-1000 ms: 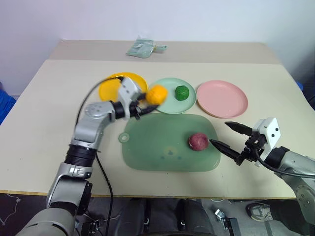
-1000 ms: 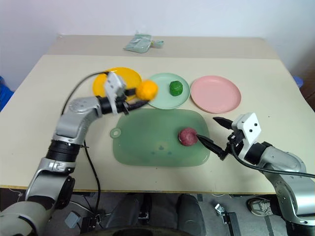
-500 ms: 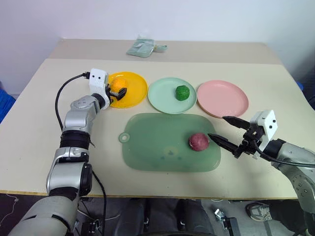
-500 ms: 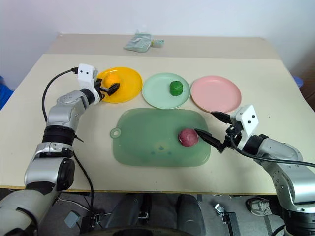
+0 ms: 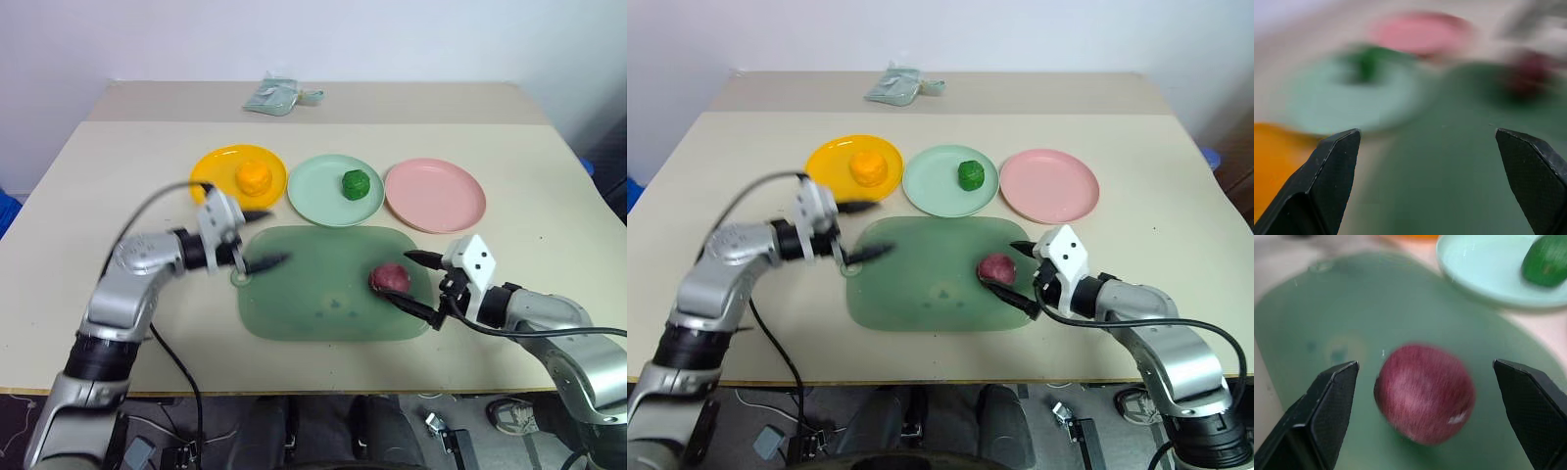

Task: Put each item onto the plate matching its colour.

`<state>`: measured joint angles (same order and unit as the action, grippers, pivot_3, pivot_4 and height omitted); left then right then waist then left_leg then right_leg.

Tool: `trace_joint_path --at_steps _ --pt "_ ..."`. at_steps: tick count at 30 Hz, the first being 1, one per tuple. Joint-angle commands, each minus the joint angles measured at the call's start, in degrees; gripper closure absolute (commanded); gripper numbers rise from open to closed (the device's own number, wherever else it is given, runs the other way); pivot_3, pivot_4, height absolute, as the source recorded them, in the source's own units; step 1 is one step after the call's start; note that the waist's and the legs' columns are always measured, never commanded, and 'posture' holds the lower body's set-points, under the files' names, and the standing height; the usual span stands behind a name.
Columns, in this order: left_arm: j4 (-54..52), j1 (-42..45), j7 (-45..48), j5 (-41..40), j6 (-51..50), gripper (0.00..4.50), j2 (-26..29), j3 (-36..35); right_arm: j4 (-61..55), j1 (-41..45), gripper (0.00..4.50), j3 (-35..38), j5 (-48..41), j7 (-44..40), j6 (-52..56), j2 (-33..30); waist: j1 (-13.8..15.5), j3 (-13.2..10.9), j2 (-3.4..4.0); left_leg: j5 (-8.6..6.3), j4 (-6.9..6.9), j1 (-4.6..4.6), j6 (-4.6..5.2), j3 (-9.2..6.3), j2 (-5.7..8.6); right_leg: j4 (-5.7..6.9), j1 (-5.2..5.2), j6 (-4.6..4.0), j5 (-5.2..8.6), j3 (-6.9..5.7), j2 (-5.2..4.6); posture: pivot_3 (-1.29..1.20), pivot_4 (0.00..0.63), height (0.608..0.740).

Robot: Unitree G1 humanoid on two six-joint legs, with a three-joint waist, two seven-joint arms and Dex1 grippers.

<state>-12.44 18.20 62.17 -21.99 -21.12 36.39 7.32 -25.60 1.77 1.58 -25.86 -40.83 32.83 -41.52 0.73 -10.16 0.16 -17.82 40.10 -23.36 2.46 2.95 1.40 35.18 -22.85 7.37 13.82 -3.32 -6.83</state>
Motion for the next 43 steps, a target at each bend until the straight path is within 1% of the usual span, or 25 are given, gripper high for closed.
trace_joint_path --at_steps 1,3,4,5,8,12,14,16,18,20,21,24,27,29,30,32,34,37,40,43 --pt "-5.19 -0.92 1.26 -1.94 -1.34 0.0 0.48 1.11 0.69 1.29 0.9 0.25 1.27 -0.12 -1.52 0.32 0.06 0.0 0.0 0.0 0.0 0.0 0.0 -0.01 0.0 0.0 0.0 0.0 0.0 0.0 0.0 0.0 0.15 0.74" --pt "-6.09 -1.26 0.89 -2.72 -2.23 0.0 0.02 0.95 0.48 1.96 1.78 0.93 1.02 -0.09 -1.62 0.47 0.04 0.0 0.0 0.0 0.0 0.0 0.01 -0.01 0.0 0.01 0.0 0.0 0.0 0.01 0.0 0.0 0.15 0.74" --pt "-6.34 -1.32 0.74 -2.94 -2.47 0.0 -0.09 0.93 0.42 2.17 2.07 1.11 0.99 -0.05 -1.69 0.48 0.0 0.01 0.01 0.0 0.0 0.0 0.01 -0.01 0.0 0.01 0.0 0.0 0.0 0.01 0.0 0.0 0.15 0.74" --pt "-6.55 -1.34 0.57 -3.04 -2.7 0.0 -0.21 0.94 0.42 2.43 2.22 1.32 1.03 0.03 -1.99 0.53 0.01 0.0 0.01 0.0 0.0 0.0 0.02 0.0 0.0 0.0 0.0 0.0 0.0 0.02 0.0 0.0 0.15 0.74" --pt "-7.22 -1.73 -0.09 -3.12 -2.9 0.0 -0.59 1.15 1.92 6.18 2.25 3.88 -0.78 3.32 -1.57 3.77 -0.02 0.0 0.01 0.0 0.0 0.0 0.03 0.0 0.0 0.0 -0.01 0.0 0.0 0.02 0.01 0.0 0.15 0.74" --pt "-8.81 -2.62 -3.12 -3.28 -3.4 0.0 -2.54 1.03 21.31 19.98 2.25 3.22 12.44 19.28 -3.8 8.12 -0.2 0.01 0.01 0.0 0.01 0.01 0.02 0.07 0.02 0.02 -0.04 -0.01 -0.02 0.06 0.01 0.0 0.15 0.74" --pt "-9.71 -3.12 -4.24 -3.1 -3.85 0.0 -3.15 1.23 30.33 25.19 2.25 2.72 15.83 23.73 -5.14 9.84 0.08 0.01 0.01 0.01 0.0 0.0 0.01 0.02 0.02 0.06 -0.07 -0.03 -0.01 0.04 0.02 0.0 0.15 0.74" --pt "-10.61 -3.51 -5.31 -2.92 -4.19 0.0 -3.63 1.68 37.31 28.83 2.25 3.0 17.15 25.37 -7.71 11.5 -0.05 0.02 0.03 0.03 -0.08 -0.05 -0.02 0.02 0.01 0.05 -0.16 -0.05 0.01 0.04 0.05 0.0 0.15 0.74" --pt "-11.25 -3.74 -6.55 -2.58 -4.29 0.0 -4.14 2.03 42.06 31.1 1.21 3.32 17.58 25.19 -9.88 12.48 -0.1 0.01 0.04 0.03 -0.16 -0.12 -0.02 0.04 0.02 0.04 -0.21 -0.05 0.01 0.03 0.05 0.0 0.15 0.74" --pt "-11.64 -4.06 -8.0 -2.35 -4.53 0.0 -4.65 1.96 43.65 32.27 0.37 3.48 17.96 24.59 -13.04 12.86 -0.27 0.0 0.05 0.03 -0.19 -0.12 -0.01 0.1 0.02 0.04 -0.2 -0.04 0.01 0.04 0.06 0.0 0.15 0.74" --pt "-11.52 -4.24 -8.99 -2.02 -4.13 0.0 -4.98 1.53 43.09 32.29 0.04 3.62 18.12 24.16 -15.08 12.86 -0.27 -0.01 0.07 0.04 -0.18 -0.12 -0.01 0.11 0.02 0.05 -0.2 -0.03 0.01 0.04 0.06 0.0 0.15 0.74" --pt "-8.55 -3.46 -14.99 0.56 -1.75 0.0 -7.11 -1.13 39.67 30.58 0.04 4.06 18.21 21.01 -21.81 11.35 -0.3 -0.02 0.1 0.04 -0.14 -0.11 -0.01 0.09 0.01 0.04 -0.2 -0.03 0.01 0.04 0.06 0.0 0.15 0.74" --pt "-2.31 -2.06 -24.24 5.82 1.64 0.0 -8.52 -6.15 33.52 26.2 0.04 6.74 12.24 11.93 -23.87 9.13 0.02 -0.02 0.11 0.04 -0.1 -0.11 -0.02 0.07 0.0 0.05 -0.2 -0.02 0.01 0.04 0.08 0.0 0.15 0.74" --pt "2.3 -2.7 -30.43 9.71 4.09 0.0 -7.32 -10.8 27.92 20.14 0.04 8.24 7.68 3.63 -22.27 5.5 0.06 -0.01 0.09 0.04 -0.1 -0.1 -0.01 0.04 0.0 0.04 -0.15 -0.02 0.01 0.01 0.08 0.0 0.15 0.74" --pt "4.0 -3.3 -32.45 10.31 4.89 0.0 -6.88 -13.4 26.11 17.23 0.04 8.89 6.38 0.21 -21.97 3.51 0.09 -0.01 0.1 0.03 -0.1 -0.1 0.0 0.03 0.0 0.04 -0.13 -0.02 0.01 0.01 0.08 0.0 0.15 0.74" --pt "5.73 -5.98 -33.73 7.86 5.57 0.0 -6.49 -19.81 24.04 11.77 0.04 11.33 3.64 -4.29 -20.27 0.26 -0.1 -0.01 0.09 0.0 -0.13 -0.1 0.05 0.01 0.0 0.04 -0.08 -0.01 0.01 -0.02 0.08 0.0 0.15 0.74" --pt "6.46 -9.58 -33.37 6.23 6.25 0.0 -5.56 -24.62 23.86 7.95 0.04 14.44 1.19 -6.21 -18.44 -1.57 -0.37 -0.01 0.09 -0.03 -0.13 -0.09 0.11 0.1 -0.01 0.03 -0.09 0.0 0.0 -0.01 0.04 0.0 0.15 0.74" --pt "6.66 -16.44 -31.09 5.37 7.4 0.0 -3.38 -29.66 24.82 3.32 0.04 17.79 -0.12 -8.31 -17.34 -3.33 -0.49 0.0 0.11 -0.03 -0.1 -0.01 0.1 0.14 -0.02 -0.03 -0.08 -0.01 0.0 0.01 -0.01 0.0 0.15 0.74" --pt "4.79 -21.62 -30.42 4.68 7.5 0.0 -2.66 -32.21 26.87 2.11 0.04 19.02 0.2 -9.18 -17.36 -4.01 -0.42 0.0 0.1 -0.04 -0.1 0.03 0.07 0.13 -0.06 -0.02 -0.06 -0.02 0.0 0.03 -0.03 0.0 0.15 0.74" --pt "3.04 -25.01 -31.02 4.33 6.89 0.0 -2.71 -34.06 29.55 4.08 0.04 18.4 1.01 -9.73 -18.04 -3.95 -0.11 0.0 0.1 -0.06 -0.1 0.04 0.06 0.08 -0.04 -0.01 -0.05 -0.04 0.0 0.04 -0.19 0.0 0.15 0.74"
